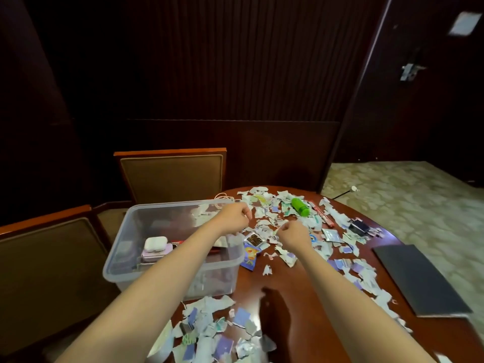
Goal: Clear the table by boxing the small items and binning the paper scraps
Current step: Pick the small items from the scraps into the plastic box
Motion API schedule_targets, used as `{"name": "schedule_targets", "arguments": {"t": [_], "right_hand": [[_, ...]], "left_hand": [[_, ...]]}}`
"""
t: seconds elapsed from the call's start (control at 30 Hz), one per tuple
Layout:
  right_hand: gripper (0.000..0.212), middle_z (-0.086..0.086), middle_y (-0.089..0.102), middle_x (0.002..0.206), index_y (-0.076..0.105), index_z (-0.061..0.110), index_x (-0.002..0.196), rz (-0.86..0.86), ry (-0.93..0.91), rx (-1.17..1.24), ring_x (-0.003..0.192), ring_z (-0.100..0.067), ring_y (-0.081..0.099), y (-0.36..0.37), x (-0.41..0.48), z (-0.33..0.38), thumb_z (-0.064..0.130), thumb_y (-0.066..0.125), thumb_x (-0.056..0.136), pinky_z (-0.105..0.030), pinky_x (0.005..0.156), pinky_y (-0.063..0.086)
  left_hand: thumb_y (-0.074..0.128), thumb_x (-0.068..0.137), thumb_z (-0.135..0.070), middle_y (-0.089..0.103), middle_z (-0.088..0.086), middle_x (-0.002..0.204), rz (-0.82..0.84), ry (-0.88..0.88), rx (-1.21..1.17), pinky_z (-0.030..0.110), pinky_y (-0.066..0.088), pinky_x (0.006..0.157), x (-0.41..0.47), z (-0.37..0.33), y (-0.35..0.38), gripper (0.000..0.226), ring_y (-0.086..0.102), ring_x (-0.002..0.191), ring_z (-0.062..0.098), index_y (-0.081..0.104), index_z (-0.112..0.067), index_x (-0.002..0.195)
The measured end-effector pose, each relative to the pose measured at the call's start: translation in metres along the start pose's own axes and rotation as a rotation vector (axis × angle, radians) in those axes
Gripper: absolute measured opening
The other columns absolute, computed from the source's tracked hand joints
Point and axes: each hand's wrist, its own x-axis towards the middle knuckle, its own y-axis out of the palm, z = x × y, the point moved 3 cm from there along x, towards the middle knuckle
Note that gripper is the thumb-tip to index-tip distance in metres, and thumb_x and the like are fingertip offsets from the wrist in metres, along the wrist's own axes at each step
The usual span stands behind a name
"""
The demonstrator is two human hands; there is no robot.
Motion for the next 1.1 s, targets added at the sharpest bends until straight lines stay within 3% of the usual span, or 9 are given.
{"name": "schedule_targets", "arguments": {"t": [0.07, 0.17, 0.23, 0.4, 0.53, 0.7, 0.8, 0.87, 1.1], "right_hand": [[0.024, -0.010, 0.053, 0.067, 0.048, 0.009, 0.065, -0.008, 0.045, 0.009, 0.064, -0.026, 0.053, -0.006, 0.006, -0.019, 0.007, 0.042, 0.087, -0.028, 0.056, 0.039], [0.025, -0.012, 0.058, 0.067, 0.056, 0.003, 0.063, 0.013, 0.113, 0.018, 0.069, -0.029, 0.058, -0.014, 0.017, -0.044, 0.006, 0.046, 0.086, -0.032, 0.061, 0.046], [0.031, -0.012, 0.058, 0.068, 0.051, 0.008, 0.056, 0.011, 0.137, 0.010, 0.070, -0.028, 0.058, -0.018, 0.025, -0.059, 0.007, 0.047, 0.086, -0.030, 0.063, 0.047], [0.020, -0.018, 0.066, 0.083, 0.052, 0.007, 0.068, 0.009, 0.146, -0.016, 0.076, -0.027, 0.060, -0.030, 0.047, -0.087, 0.008, 0.045, 0.087, -0.028, 0.065, 0.044], [0.024, -0.013, 0.054, 0.075, 0.047, 0.008, 0.063, 0.045, 0.169, -0.086, 0.071, -0.026, 0.051, -0.031, 0.067, -0.109, 0.005, 0.044, 0.087, -0.022, 0.050, 0.032], [0.021, -0.018, 0.061, 0.090, 0.065, 0.001, 0.094, 0.086, 0.182, -0.113, 0.086, -0.030, 0.060, -0.029, 0.094, -0.125, 0.006, 0.045, 0.089, -0.026, 0.067, 0.039], [0.020, -0.019, 0.063, 0.095, 0.065, -0.001, 0.096, 0.102, 0.173, -0.135, 0.091, -0.031, 0.061, -0.021, 0.106, -0.128, 0.006, 0.047, 0.089, -0.030, 0.070, 0.045], [0.023, -0.018, 0.065, 0.108, 0.064, -0.001, 0.105, 0.091, 0.161, -0.152, 0.101, -0.032, 0.061, -0.015, 0.116, -0.130, 0.009, 0.049, 0.090, -0.035, 0.082, 0.050], [0.036, -0.016, 0.052, 0.127, 0.048, 0.006, 0.126, 0.099, 0.109, -0.306, 0.117, -0.032, 0.049, 0.013, 0.139, -0.135, 0.019, 0.050, 0.092, -0.037, 0.093, 0.043]], "left_hand": [[0.037, 0.090, 0.002, 0.054, 0.005, 0.087, -0.005, 0.013, 0.007, 0.018, 0.041, 0.049, 0.009, -0.010, 0.013, 0.021, 0.055, 0.070, 0.017, 0.052, -0.014, 0.092], [0.040, 0.090, 0.001, 0.058, 0.014, 0.120, -0.027, 0.020, 0.050, 0.026, 0.044, 0.072, 0.027, -0.018, 0.033, 0.025, 0.059, 0.106, 0.030, 0.059, -0.010, 0.102], [0.042, 0.091, 0.001, 0.054, 0.013, 0.130, -0.023, -0.001, 0.091, 0.028, 0.044, 0.083, 0.041, -0.018, 0.049, 0.028, 0.053, 0.116, 0.028, 0.058, -0.008, 0.112], [0.041, 0.093, 0.001, 0.049, 0.015, 0.133, 0.003, -0.089, 0.225, 0.033, 0.043, 0.093, 0.073, -0.018, 0.083, 0.036, 0.049, 0.120, 0.028, 0.047, -0.006, 0.128], [0.042, 0.094, 0.000, 0.050, 0.017, 0.131, 0.040, -0.175, 0.357, 0.035, 0.045, 0.092, 0.098, -0.007, 0.101, 0.037, 0.053, 0.117, 0.030, 0.045, -0.001, 0.131], [0.044, 0.093, -0.002, 0.035, 0.020, 0.142, 0.041, -0.299, 0.443, 0.035, 0.042, 0.098, 0.127, 0.012, 0.117, 0.049, 0.044, 0.127, 0.033, 0.032, -0.002, 0.140], [0.045, 0.093, -0.002, 0.030, 0.019, 0.143, 0.043, -0.340, 0.482, 0.036, 0.040, 0.101, 0.141, 0.020, 0.122, 0.051, 0.039, 0.130, 0.034, 0.028, -0.003, 0.141], [0.047, 0.093, -0.004, 0.031, 0.019, 0.143, 0.039, -0.367, 0.479, 0.037, 0.039, 0.101, 0.150, 0.028, 0.126, 0.051, 0.038, 0.131, 0.034, 0.028, -0.002, 0.140], [0.057, 0.092, -0.016, 0.030, 0.017, 0.146, 0.092, -0.342, 0.482, 0.039, 0.038, 0.104, 0.174, 0.044, 0.146, 0.072, 0.037, 0.133, 0.034, 0.013, -0.007, 0.147]]}}
